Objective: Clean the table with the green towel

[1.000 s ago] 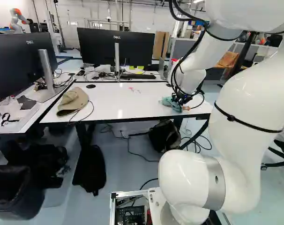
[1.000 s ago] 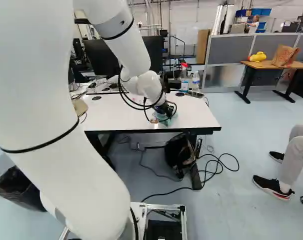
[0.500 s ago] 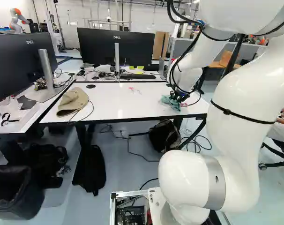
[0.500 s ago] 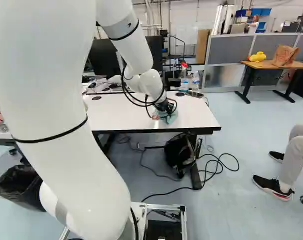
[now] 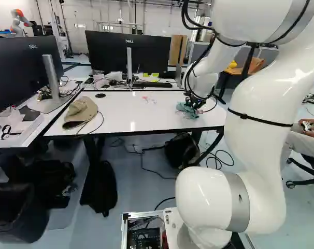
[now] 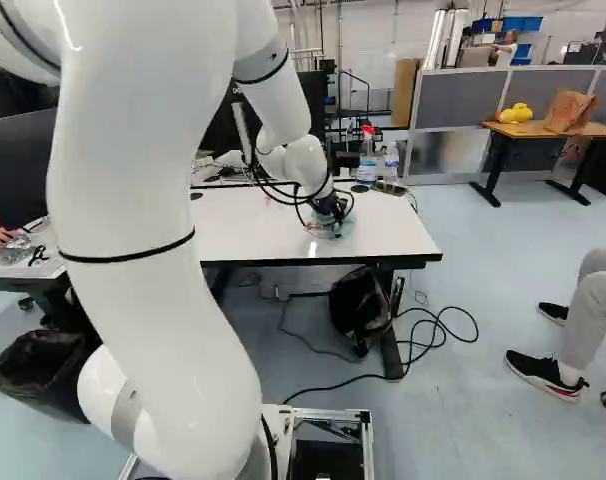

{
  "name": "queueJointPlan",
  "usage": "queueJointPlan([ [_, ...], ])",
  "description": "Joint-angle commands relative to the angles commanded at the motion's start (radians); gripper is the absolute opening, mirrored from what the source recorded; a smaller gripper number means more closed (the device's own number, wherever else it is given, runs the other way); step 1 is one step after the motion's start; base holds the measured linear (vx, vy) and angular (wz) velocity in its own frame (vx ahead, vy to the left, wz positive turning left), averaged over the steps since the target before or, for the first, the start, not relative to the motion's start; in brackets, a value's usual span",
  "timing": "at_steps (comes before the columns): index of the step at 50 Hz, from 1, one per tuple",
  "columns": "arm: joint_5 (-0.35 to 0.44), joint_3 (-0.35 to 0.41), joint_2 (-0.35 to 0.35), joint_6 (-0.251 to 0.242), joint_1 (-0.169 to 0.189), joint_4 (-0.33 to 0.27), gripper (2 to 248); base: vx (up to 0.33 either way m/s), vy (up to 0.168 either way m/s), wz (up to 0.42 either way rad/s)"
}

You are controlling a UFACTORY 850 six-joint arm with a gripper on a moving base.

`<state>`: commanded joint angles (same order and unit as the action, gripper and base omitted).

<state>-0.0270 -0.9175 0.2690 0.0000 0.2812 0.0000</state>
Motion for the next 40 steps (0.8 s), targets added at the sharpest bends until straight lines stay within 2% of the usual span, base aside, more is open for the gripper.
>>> queueJointPlan([
  [24, 0.000, -0.103, 0.084, 0.000, -0.045, 0.000, 55, 0.000, 0.000, 0.000],
  [40, 0.000, -0.091, 0.074, 0.000, -0.091, 0.000, 55, 0.000, 0.000, 0.000],
])
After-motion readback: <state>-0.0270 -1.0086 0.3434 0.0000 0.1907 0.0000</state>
